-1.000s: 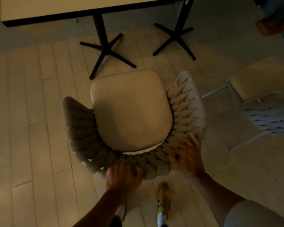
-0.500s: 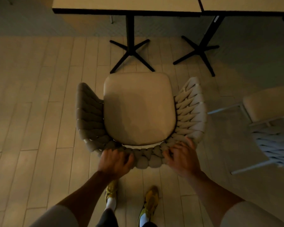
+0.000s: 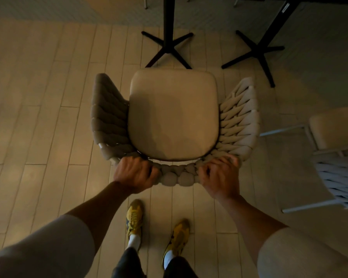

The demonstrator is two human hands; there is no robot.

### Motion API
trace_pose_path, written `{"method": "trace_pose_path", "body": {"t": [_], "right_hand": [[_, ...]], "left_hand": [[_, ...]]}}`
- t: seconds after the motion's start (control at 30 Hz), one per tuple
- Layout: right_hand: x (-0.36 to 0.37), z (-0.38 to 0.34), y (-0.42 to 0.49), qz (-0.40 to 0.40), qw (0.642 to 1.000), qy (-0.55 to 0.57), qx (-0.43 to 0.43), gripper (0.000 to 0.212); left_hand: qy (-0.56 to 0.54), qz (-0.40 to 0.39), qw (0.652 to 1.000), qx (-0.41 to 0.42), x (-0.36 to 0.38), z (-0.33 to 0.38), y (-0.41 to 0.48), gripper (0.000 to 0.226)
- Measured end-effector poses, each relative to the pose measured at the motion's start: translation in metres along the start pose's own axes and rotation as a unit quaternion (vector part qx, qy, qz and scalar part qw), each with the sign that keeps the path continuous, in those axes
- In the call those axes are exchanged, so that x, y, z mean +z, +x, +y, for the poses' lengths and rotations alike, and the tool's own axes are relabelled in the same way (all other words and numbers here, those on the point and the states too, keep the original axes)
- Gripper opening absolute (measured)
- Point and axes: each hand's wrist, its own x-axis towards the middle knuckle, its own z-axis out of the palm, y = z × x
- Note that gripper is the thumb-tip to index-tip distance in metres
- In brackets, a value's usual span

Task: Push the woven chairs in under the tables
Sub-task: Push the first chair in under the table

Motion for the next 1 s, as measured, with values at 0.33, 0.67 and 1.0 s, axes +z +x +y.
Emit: {"method": "trace_pose_path", "body": {"t": [0.33,0.67,1.0], "right_hand": [[0.004,0.004,0.023,-0.012,0.999,-0.032,-0.005,0.037],[0.006,0.006,0.051,-0.024,0.998,-0.049,-0.010,0.040],[0.000,0.004,0.087,-0.011,0.999,-0.033,-0.018,0.044]], "left_hand": [[-0.020,-0.045,0.994,-0.094,-0.014,-0.008,0.028,0.043],[-0.038,-0.085,0.995,-0.047,-0.011,-0.027,0.050,0.044],[-0.013,-0.096,0.995,0.025,0.001,-0.051,0.077,0.040]]}}
